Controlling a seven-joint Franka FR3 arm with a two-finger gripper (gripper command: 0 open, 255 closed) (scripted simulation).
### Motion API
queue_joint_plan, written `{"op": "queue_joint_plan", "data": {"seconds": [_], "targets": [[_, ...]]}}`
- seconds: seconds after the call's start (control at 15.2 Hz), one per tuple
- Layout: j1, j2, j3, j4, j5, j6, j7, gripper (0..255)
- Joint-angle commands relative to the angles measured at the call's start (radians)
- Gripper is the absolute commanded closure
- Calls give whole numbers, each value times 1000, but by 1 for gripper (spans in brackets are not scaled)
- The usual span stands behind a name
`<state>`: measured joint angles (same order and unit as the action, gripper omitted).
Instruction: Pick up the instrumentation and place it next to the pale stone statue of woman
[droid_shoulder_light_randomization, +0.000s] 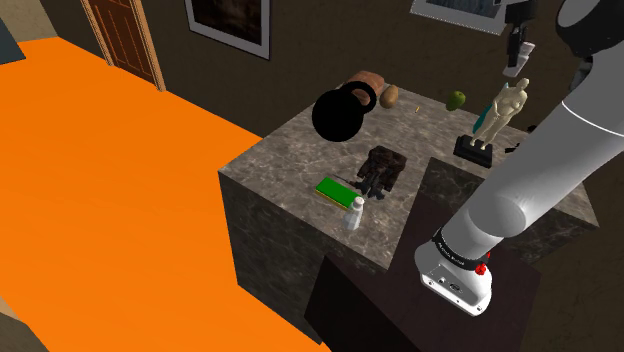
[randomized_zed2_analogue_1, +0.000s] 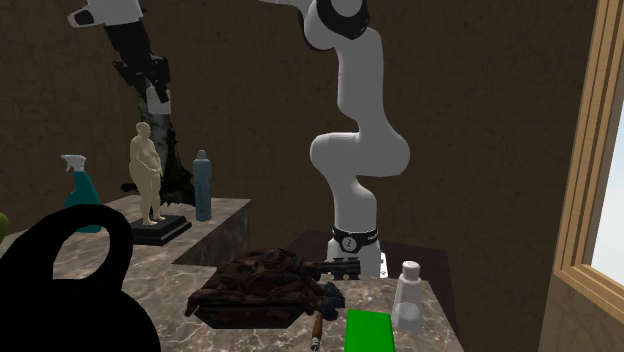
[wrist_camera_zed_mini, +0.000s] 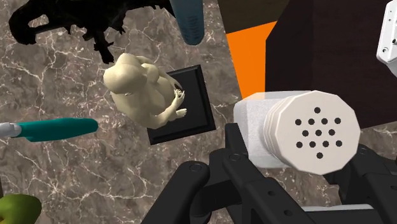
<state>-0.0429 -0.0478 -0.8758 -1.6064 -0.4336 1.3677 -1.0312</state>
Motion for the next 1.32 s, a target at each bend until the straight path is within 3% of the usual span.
{"op": "queue_joint_plan", "data": {"seconds": [0.0, 1.25], "targets": [[1, -13, 2, -37, -7, 25, 16, 255], [-5, -35, -8, -301, -21, 255, 112, 255]]}}
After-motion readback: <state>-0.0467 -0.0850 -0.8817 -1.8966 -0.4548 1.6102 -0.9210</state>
